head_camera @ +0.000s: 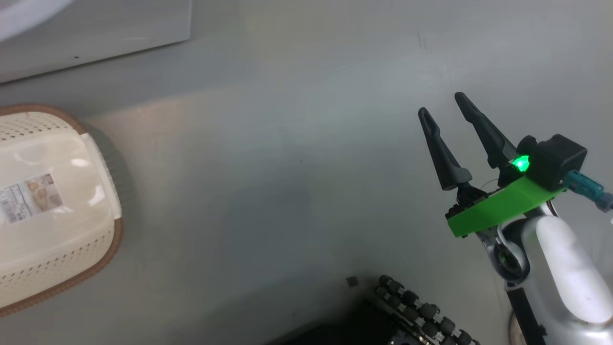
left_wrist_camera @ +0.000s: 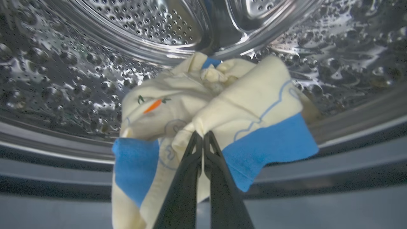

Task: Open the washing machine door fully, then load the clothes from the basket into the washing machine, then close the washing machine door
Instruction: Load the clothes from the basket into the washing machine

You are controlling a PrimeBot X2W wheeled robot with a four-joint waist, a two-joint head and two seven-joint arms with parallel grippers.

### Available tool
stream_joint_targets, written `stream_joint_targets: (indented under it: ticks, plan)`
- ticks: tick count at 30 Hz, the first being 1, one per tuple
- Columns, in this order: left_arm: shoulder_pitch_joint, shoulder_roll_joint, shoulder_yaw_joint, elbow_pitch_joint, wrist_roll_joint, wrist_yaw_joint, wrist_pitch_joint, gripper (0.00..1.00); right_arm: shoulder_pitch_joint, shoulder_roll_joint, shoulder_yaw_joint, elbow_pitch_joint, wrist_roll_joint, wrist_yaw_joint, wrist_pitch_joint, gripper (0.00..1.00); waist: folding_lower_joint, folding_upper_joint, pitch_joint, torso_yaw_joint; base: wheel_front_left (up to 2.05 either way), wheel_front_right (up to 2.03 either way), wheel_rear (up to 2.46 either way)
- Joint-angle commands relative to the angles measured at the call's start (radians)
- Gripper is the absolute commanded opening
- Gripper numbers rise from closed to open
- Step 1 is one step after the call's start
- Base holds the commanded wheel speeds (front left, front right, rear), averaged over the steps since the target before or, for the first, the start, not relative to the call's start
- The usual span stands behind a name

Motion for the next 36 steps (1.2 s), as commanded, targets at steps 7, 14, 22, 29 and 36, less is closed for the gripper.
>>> stream_joint_targets:
  ticks: [7,14,22,29,36]
  plan:
    - [-0.185,0.130,0.045,-0.001,0.091,0.009,-0.224,0.00,-0.004,0.003,0.037,-0.018,0.027,0.000,-0.029,1.00,0.0000,0.0000,0.095,-0.072,0.00,0.00,0.00]
    - [-0.294,0.105,0.068,0.083,0.088,0.035,-0.306,1.00,-0.016,0.005,0.051,0.012,0.043,0.000,-0.055,1.00,0.0000,0.0000,0.129,-0.092,0.00,0.00,0.00]
    - [-0.310,0.047,0.082,0.152,0.037,0.031,-0.326,1.00,-0.024,-0.001,0.038,0.025,0.037,0.000,-0.066,1.00,0.0000,0.0000,0.122,-0.067,0.00,0.00,0.00]
    - [-0.261,-0.007,0.099,0.171,-0.007,0.051,-0.369,1.00,-0.019,-0.013,0.013,0.008,0.019,0.000,-0.062,1.00,0.0000,0.0000,0.084,-0.015,0.00,0.00,0.00]
    - [-0.169,-0.053,0.110,0.160,-0.053,0.053,-0.409,1.00,0.001,-0.015,-0.011,-0.011,0.004,0.000,-0.042,1.00,0.0000,0.0000,0.027,0.029,0.00,0.00,0.00]
